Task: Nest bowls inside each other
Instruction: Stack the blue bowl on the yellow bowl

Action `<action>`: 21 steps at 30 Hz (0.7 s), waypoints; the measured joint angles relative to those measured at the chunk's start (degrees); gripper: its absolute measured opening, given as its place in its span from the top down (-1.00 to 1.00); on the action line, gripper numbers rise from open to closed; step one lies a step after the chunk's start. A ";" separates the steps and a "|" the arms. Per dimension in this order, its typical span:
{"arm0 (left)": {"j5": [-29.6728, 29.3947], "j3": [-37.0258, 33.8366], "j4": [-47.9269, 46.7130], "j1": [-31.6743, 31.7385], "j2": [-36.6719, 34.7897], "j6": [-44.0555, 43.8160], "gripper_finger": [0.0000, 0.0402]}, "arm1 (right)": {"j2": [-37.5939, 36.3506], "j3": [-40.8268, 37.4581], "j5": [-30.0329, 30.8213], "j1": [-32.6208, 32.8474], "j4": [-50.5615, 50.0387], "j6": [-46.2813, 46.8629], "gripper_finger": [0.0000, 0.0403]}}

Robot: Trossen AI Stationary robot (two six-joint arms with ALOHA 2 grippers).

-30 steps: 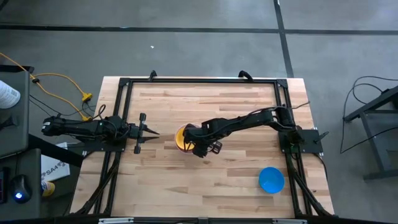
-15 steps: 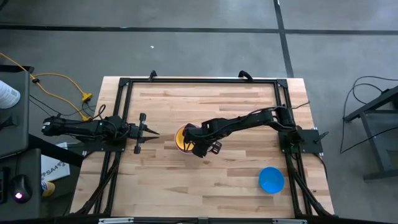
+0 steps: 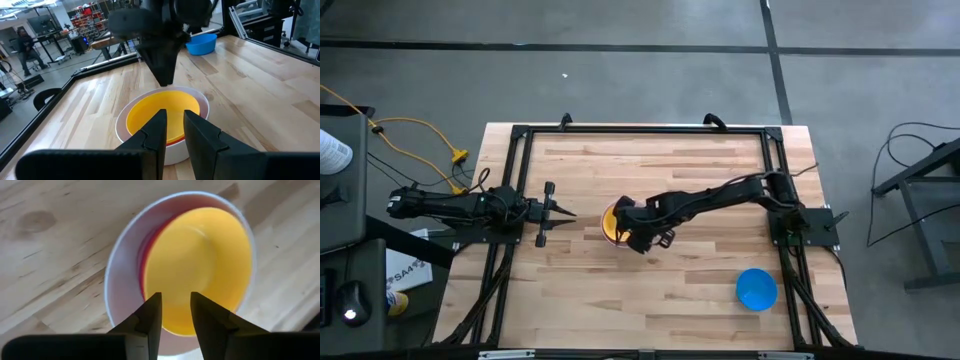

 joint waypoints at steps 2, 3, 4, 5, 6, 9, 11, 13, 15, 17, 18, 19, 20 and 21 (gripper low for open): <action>0.00 -0.02 0.02 0.00 0.00 -0.01 0.68 | -0.71 0.04 0.56 0.08 -0.35 1.70 0.52; 0.01 0.00 0.00 0.01 0.01 -0.01 0.68 | -1.14 0.02 1.00 0.17 -1.05 2.88 0.52; -0.01 -0.02 0.00 0.01 -0.01 0.01 0.68 | -1.42 0.02 1.82 0.22 -1.53 3.77 0.52; 0.01 -0.02 0.02 0.01 -0.01 0.01 0.68 | -1.75 0.04 2.70 0.24 -1.73 4.70 0.52; 0.00 0.00 0.02 0.01 0.01 0.00 0.68 | -2.20 0.04 3.37 0.34 -2.63 6.08 0.52; 0.01 -0.01 0.02 0.01 0.00 0.01 0.68 | -2.67 0.04 4.95 0.37 -5.36 11.84 0.52; 0.01 -0.02 0.00 0.01 0.00 0.00 0.68 | -2.97 0.02 5.33 0.35 -7.86 17.63 0.52; -0.01 -0.02 0.02 0.01 -0.01 -0.01 0.68 | -3.47 -0.03 5.40 0.35 -10.50 23.25 0.52; 0.01 0.00 0.02 0.00 0.01 0.01 0.68 | -3.93 0.07 5.32 0.39 -12.14 27.87 0.52; -0.01 -0.02 0.00 0.01 -0.01 0.00 0.68 | -4.39 0.02 4.90 0.55 -14.44 32.20 0.52; 0.01 -0.01 0.01 0.01 0.00 -0.01 0.68 | -4.53 0.02 4.66 0.59 -15.14 33.94 0.52; 0.01 -0.02 0.00 0.01 0.00 0.00 0.68 | -4.74 0.02 3.92 0.62 -15.73 35.60 0.52; 0.01 0.00 0.00 0.01 -0.01 -0.01 0.68 | -5.25 0.01 3.34 0.72 -16.73 37.64 0.52; 0.01 -0.02 0.00 0.01 -0.01 -0.01 0.68 | -5.76 -0.04 2.48 0.73 -17.64 40.04 0.52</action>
